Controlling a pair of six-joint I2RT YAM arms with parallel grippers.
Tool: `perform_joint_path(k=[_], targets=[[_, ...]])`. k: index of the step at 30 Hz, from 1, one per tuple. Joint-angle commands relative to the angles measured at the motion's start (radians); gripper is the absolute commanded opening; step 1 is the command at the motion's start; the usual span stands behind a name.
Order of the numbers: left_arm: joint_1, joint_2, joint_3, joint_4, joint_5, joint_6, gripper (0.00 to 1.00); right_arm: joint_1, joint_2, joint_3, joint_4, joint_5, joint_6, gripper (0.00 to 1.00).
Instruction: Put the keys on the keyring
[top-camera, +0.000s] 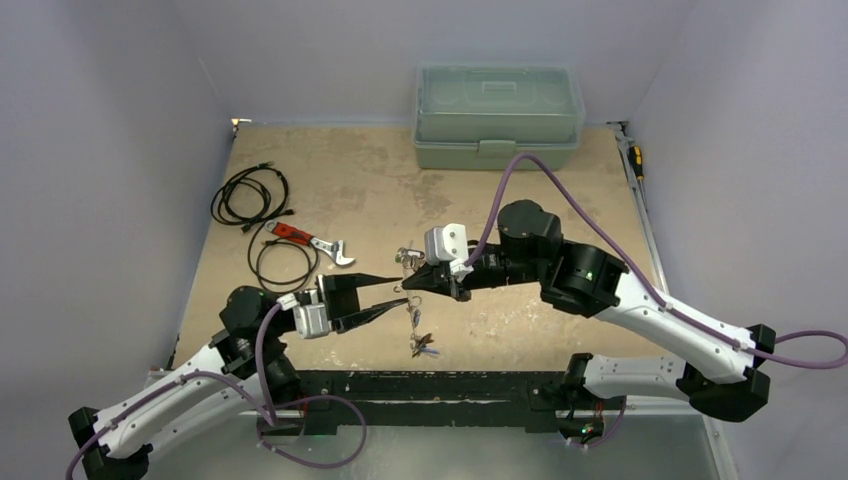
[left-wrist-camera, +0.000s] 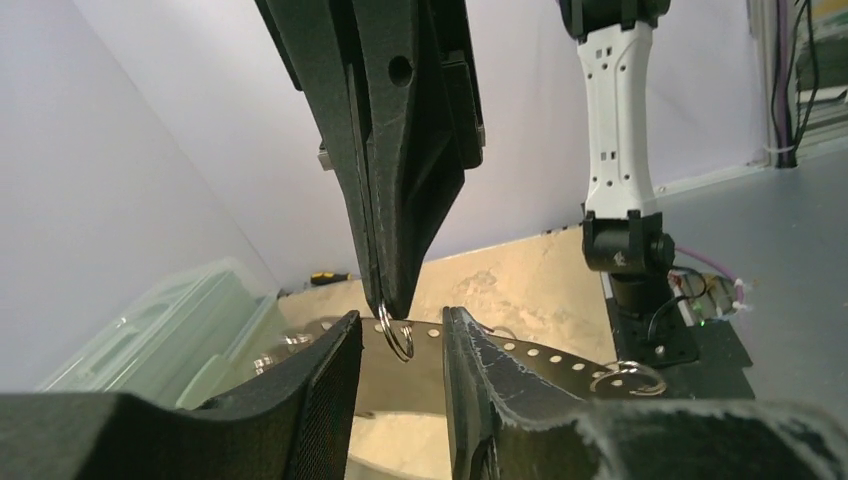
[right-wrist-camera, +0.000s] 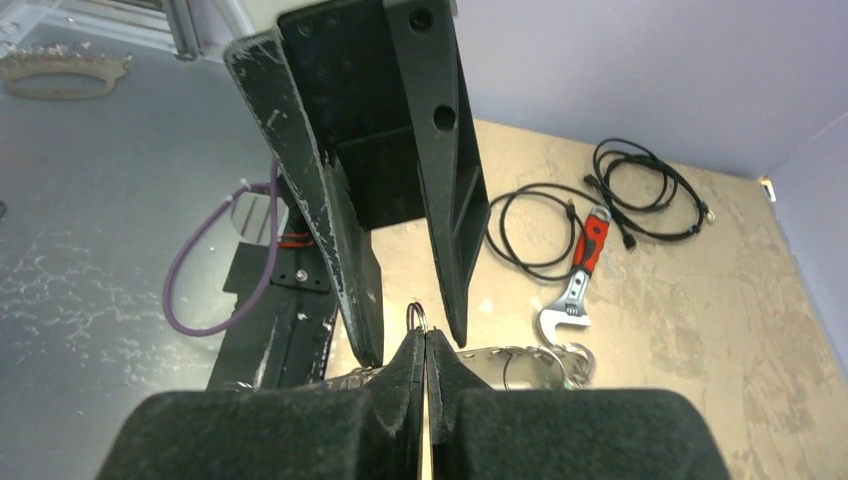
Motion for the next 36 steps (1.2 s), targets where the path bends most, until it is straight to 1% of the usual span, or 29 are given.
perform_joint_path(k=[1,5,11,17,20,26,29,36], targets=[[-0.001,-0.013,0.095,-0.184,-0.029,0.134,0.35,0.004,-0.020,-0.012,0.064,0.065,0.010,0.00],[-0.001,-0.011,0.162,-0.346,-0.055,0.223,0.35,0.004,-0.018,-0.020,0.059,0.101,0.006,0.00],[-0.001,-0.027,0.215,-0.471,-0.117,0.280,0.36,0.004,0.005,-0.013,0.026,0.155,-0.004,0.00],[-0.002,-0.031,0.238,-0.514,-0.169,0.304,0.38,0.004,0.034,0.012,-0.013,0.224,-0.027,0.00],[-0.001,-0.001,0.263,-0.552,-0.185,0.318,0.39,0.004,0.035,0.010,-0.014,0.235,-0.028,0.00],[-0.001,0.064,0.294,-0.589,-0.150,0.330,0.37,0.004,0.031,-0.003,-0.004,0.230,-0.037,0.00],[-0.002,0.099,0.312,-0.595,-0.157,0.338,0.34,0.004,0.021,-0.009,-0.003,0.226,-0.040,0.00],[-0.001,0.158,0.337,-0.591,-0.151,0.332,0.31,0.004,0.012,-0.014,-0.010,0.210,-0.047,0.00]])
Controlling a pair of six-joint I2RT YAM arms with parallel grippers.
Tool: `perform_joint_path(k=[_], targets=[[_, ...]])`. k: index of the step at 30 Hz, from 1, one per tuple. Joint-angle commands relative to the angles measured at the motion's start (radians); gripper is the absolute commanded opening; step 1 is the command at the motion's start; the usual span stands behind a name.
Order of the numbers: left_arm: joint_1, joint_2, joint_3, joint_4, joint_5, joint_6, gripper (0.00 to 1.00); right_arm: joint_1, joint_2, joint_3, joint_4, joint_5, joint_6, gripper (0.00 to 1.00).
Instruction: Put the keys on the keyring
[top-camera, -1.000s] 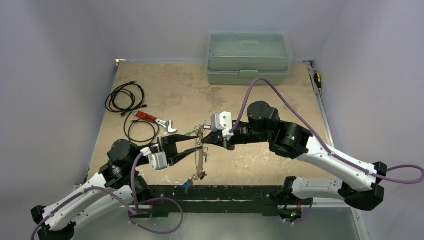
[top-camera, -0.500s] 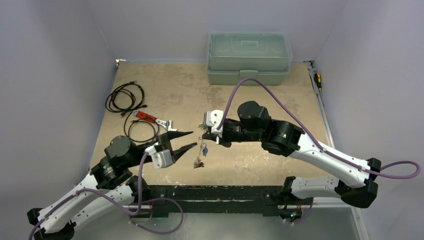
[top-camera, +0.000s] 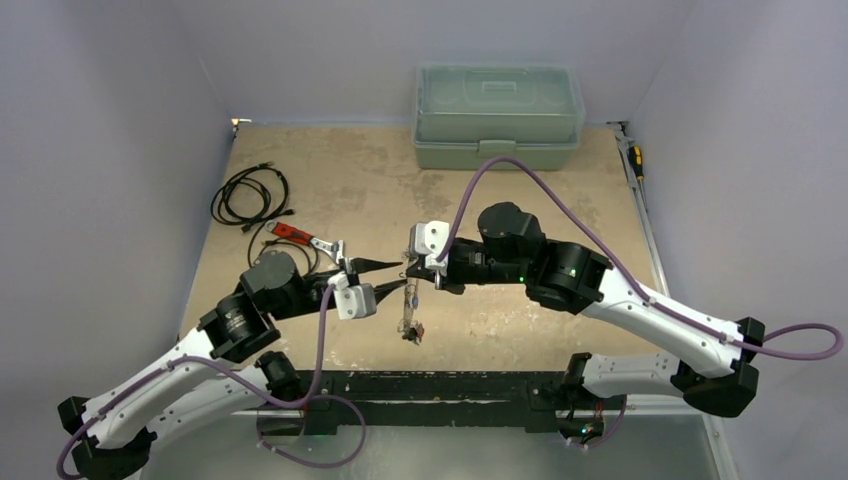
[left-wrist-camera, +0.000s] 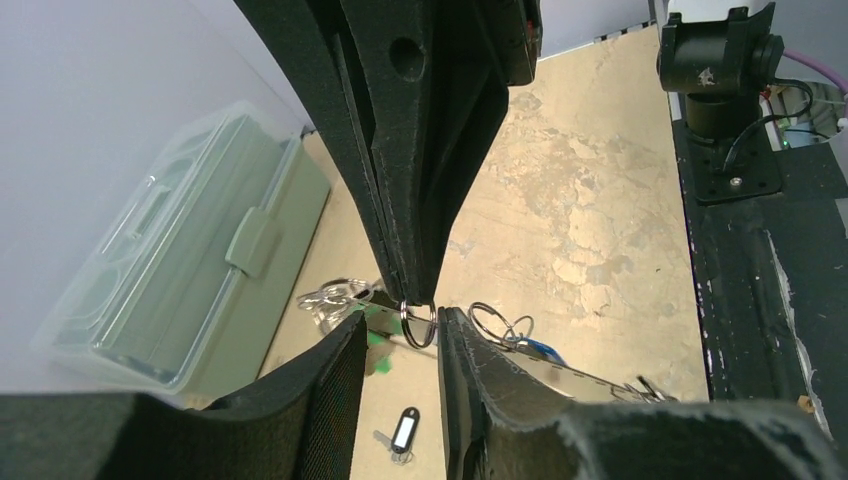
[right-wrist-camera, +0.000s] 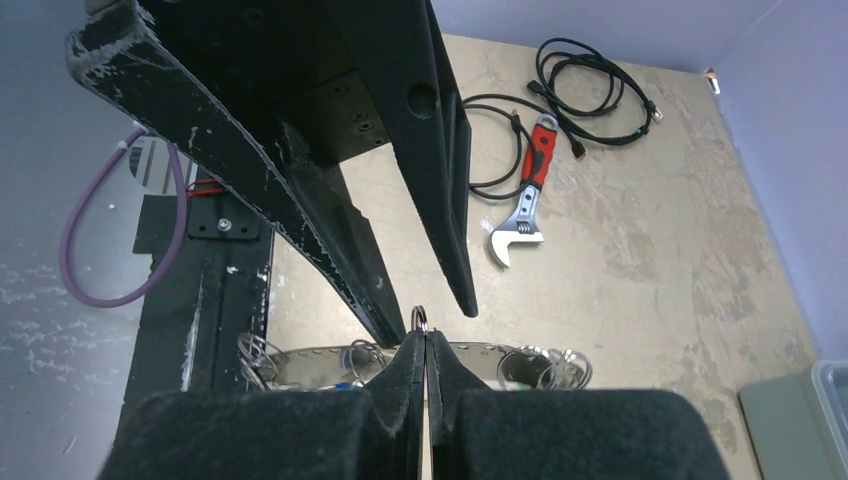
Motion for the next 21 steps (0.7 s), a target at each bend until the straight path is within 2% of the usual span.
perform_joint_path(k=[1,9,11,12,19,21], targets=[[-0.001,0.022,0.048,0.013,0.003,0.007,0.30,0.004,-0.033,0.007,0.041,-0.005,-0.019,0.00],[-0.002,0.055,0.059,0.009,-0.003,0.005,0.18,0.004,-0.039,-0.006,0.054,-0.016,-0.027,0.00],[-0.001,0.061,0.057,0.007,-0.004,0.008,0.04,0.004,-0.040,-0.008,0.055,-0.019,-0.029,0.00],[-0.001,0.064,0.057,0.007,-0.004,0.009,0.00,0.004,-0.040,-0.008,0.057,-0.020,-0.029,0.00],[-0.001,0.050,-0.004,0.093,-0.035,-0.002,0.00,0.004,-0.069,-0.028,0.095,-0.021,-0.026,0.00],[-0.002,0.039,-0.037,0.151,-0.050,-0.014,0.00,0.004,-0.082,-0.042,0.110,-0.021,0.004,0.16]])
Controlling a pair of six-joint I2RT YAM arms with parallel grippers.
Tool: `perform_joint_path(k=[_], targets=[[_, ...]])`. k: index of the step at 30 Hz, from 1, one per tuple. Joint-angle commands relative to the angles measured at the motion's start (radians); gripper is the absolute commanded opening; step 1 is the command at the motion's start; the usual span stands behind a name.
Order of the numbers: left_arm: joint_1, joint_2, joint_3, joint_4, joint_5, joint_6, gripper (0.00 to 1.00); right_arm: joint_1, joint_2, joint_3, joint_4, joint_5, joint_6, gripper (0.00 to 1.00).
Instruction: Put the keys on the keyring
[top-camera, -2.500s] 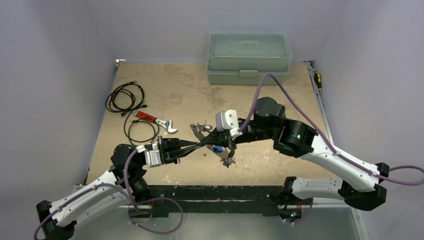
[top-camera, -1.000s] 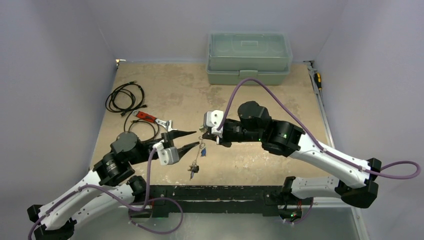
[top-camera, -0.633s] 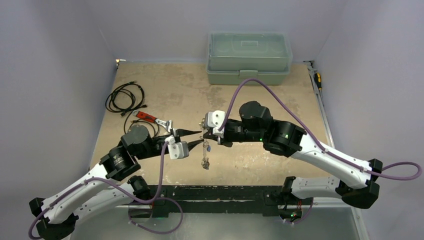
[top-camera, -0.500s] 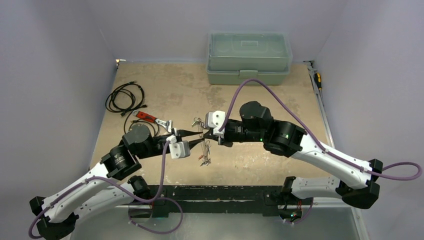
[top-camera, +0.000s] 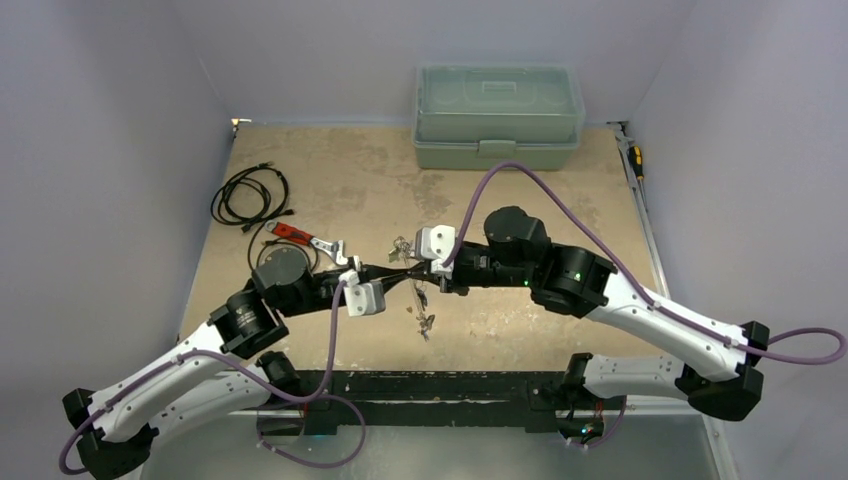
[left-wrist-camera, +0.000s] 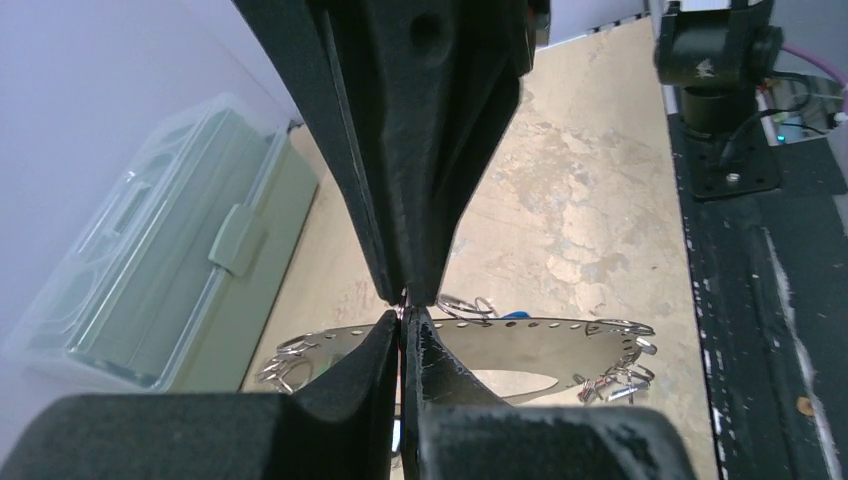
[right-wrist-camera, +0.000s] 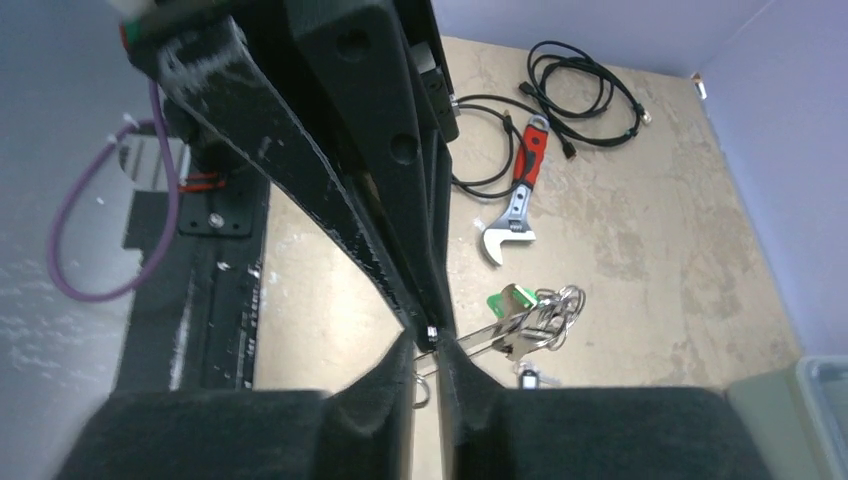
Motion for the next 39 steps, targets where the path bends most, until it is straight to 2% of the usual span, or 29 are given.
perform_joint_path(k=[1,3,4,7,11,17,20,30,39], targets=[[-0.001,-0.023,-0.060,0.171,-0.055,-0.019,0.00,0.005,-0.056,-0.012,0.110,-0.026,0.042,0.29],[0.001,-0.030,-0.088,0.242,-0.055,-0.035,0.00,0.005,-0.060,-0.008,0.107,-0.020,0.052,0.51],[0.000,-0.033,-0.099,0.263,-0.053,-0.040,0.00,0.005,-0.061,-0.006,0.100,-0.005,0.054,0.56],[0.004,-0.051,-0.122,0.303,-0.043,-0.056,0.00,0.005,-0.083,-0.016,0.095,0.038,0.058,0.61],[0.020,-0.110,-0.184,0.407,-0.009,-0.117,0.00,0.005,-0.149,-0.095,0.163,0.052,0.065,0.59],[0.079,-0.191,-0.257,0.527,0.103,-0.206,0.00,0.001,-0.164,-0.123,0.178,-0.002,0.058,0.47],[0.079,-0.203,-0.267,0.546,0.143,-0.213,0.00,-0.003,-0.147,-0.108,0.178,-0.033,0.053,0.43],[0.078,-0.214,-0.282,0.587,0.190,-0.236,0.00,-0.010,-0.082,-0.065,0.194,-0.087,0.041,0.36],[0.079,-0.202,-0.283,0.598,0.200,-0.243,0.00,-0.015,-0.079,-0.041,0.183,-0.098,0.042,0.34]])
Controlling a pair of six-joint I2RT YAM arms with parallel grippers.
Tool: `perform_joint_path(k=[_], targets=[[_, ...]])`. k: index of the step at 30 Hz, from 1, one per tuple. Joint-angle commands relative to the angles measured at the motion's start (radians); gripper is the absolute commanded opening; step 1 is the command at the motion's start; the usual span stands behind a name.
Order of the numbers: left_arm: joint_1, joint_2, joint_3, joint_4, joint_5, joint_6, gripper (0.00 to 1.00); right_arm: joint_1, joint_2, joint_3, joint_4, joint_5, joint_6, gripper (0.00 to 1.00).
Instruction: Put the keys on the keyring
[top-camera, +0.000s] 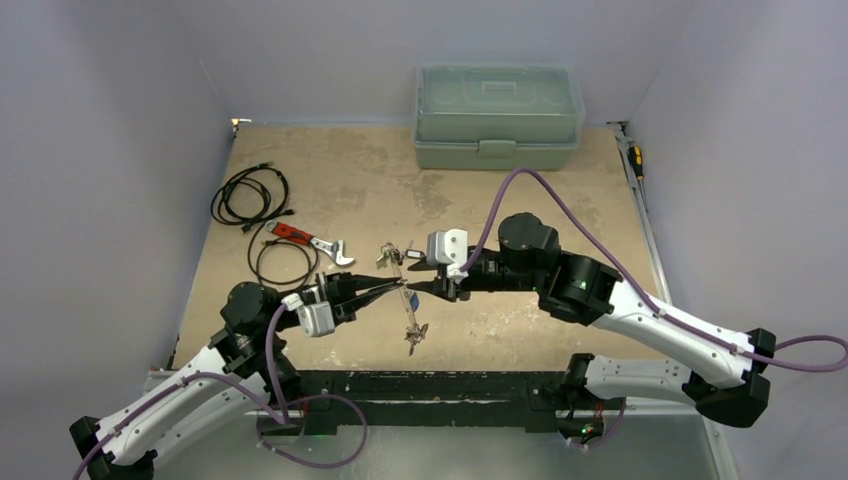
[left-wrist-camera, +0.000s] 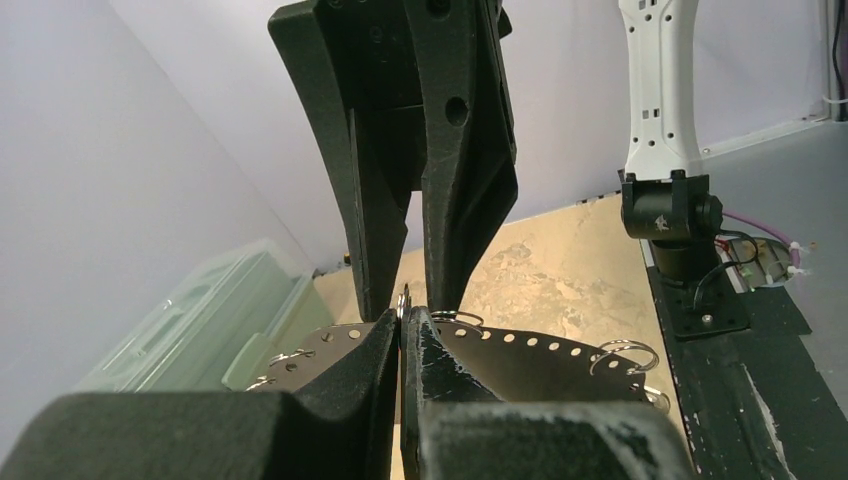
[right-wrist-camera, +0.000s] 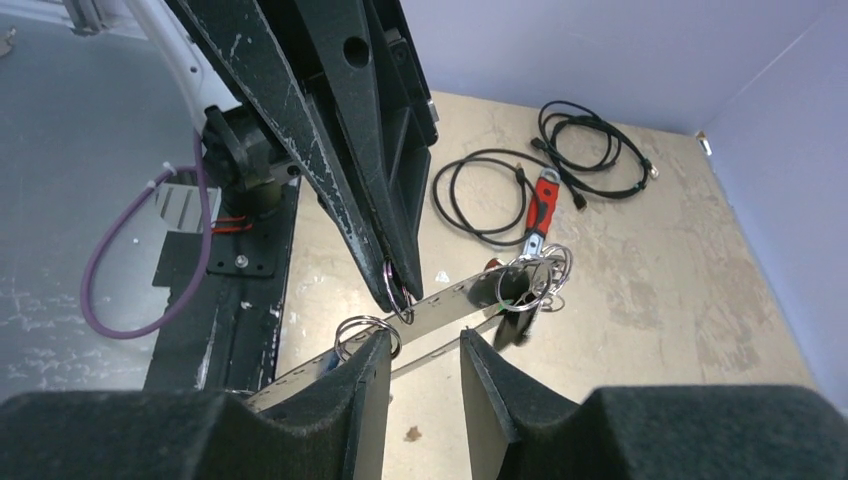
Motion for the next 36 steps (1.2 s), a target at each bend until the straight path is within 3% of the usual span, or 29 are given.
perform_joint_path(k=[1,27,36], targets=[[0.005,-0.003,-0.002,0.089,0.016,-0.014,0.00,-0.007,-0.011,0.064,0.028,-0.023,-0.005,0.35],[0.005,-0.020,-0.006,0.090,0.003,-0.018,0.00,-0.007,0.033,0.117,-0.013,-0.068,-0.021,0.34],[0.004,-0.022,-0.007,0.093,0.000,-0.021,0.00,-0.007,0.055,0.115,-0.008,-0.086,-0.021,0.23]])
